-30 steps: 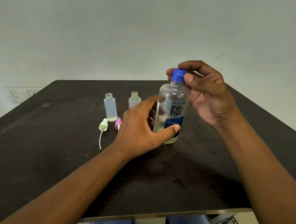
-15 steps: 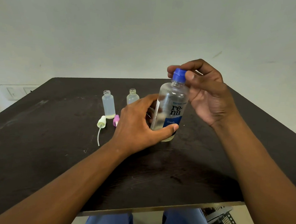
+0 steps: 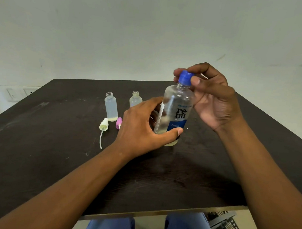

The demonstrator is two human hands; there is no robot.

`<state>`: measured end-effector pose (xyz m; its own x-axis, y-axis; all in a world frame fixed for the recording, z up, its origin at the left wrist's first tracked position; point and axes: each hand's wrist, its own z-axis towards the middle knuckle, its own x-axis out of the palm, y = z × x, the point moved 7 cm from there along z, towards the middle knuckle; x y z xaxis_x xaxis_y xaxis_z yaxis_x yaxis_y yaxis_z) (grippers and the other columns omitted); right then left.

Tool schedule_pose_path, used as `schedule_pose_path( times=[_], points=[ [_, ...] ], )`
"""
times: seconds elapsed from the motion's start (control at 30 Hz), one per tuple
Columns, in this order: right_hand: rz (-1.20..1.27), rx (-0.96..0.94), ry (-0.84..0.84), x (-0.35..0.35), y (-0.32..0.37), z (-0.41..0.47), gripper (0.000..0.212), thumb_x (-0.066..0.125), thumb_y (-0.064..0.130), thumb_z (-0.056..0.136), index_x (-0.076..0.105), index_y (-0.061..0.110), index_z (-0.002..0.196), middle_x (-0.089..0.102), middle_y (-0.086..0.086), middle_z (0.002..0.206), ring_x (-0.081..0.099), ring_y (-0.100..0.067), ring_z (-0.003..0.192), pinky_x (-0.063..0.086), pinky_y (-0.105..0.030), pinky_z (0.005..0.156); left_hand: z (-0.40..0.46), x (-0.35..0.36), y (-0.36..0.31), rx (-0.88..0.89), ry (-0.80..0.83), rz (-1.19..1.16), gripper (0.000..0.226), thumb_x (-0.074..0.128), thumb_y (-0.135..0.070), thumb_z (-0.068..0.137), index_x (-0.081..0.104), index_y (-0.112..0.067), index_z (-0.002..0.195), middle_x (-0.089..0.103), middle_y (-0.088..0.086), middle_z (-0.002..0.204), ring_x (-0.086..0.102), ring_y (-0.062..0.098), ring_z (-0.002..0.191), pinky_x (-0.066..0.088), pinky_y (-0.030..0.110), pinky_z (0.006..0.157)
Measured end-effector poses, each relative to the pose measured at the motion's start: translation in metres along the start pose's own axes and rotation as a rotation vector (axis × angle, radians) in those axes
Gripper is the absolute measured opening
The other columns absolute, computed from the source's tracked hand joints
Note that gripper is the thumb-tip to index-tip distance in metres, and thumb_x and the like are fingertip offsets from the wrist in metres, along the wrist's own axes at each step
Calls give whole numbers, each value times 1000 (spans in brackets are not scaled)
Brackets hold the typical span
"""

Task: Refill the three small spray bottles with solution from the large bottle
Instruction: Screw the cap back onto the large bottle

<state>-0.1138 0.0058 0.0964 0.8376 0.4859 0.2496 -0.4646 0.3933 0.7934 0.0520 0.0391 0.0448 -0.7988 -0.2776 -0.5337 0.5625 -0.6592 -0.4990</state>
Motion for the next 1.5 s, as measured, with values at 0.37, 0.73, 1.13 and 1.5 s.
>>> schedule_pose_path(
  times=[0.37, 0.73, 1.13, 1.5],
  points=[
    [-57, -21, -57, -1, 1, 0, 15, 66, 5, 86, 72, 13, 97, 74, -15, 108, 68, -20, 95, 55, -34, 88, -1, -1, -2, -3, -3, -7, 67, 82, -63, 75, 64, -31, 130, 72, -17, 99, 69, 4, 89, 59, 27, 73],
    [-105, -42, -103, -2, 0, 1, 22, 72, -1, 82, 66, 14, 96, 65, -2, 90, 60, -16, 84, 52, -32, 82, -1, 0, -4, 12, 0, -9, 67, 82, -63, 76, 63, -29, 131, 72, -18, 100, 69, 5, 90, 59, 28, 72],
    [-82, -39, -124, -5, 0, 1, 22, 72, -4, 80, 70, 16, 89, 66, -5, 89, 61, -17, 86, 53, -30, 81, -1, 2, -3, 19, 3, 12, 73, 81, -65, 74, 63, -27, 134, 72, -17, 101, 68, 5, 90, 58, 29, 74],
    [-56, -43, -85, -3, 0, 1, 23, 67, -4, 81, 75, 15, 92, 69, -9, 95, 65, -21, 96, 54, -33, 85, 0, 1, -2, 23, 0, 25, 71, 80, -67, 75, 63, -29, 133, 71, -18, 103, 68, 4, 91, 59, 30, 75]
  ],
)
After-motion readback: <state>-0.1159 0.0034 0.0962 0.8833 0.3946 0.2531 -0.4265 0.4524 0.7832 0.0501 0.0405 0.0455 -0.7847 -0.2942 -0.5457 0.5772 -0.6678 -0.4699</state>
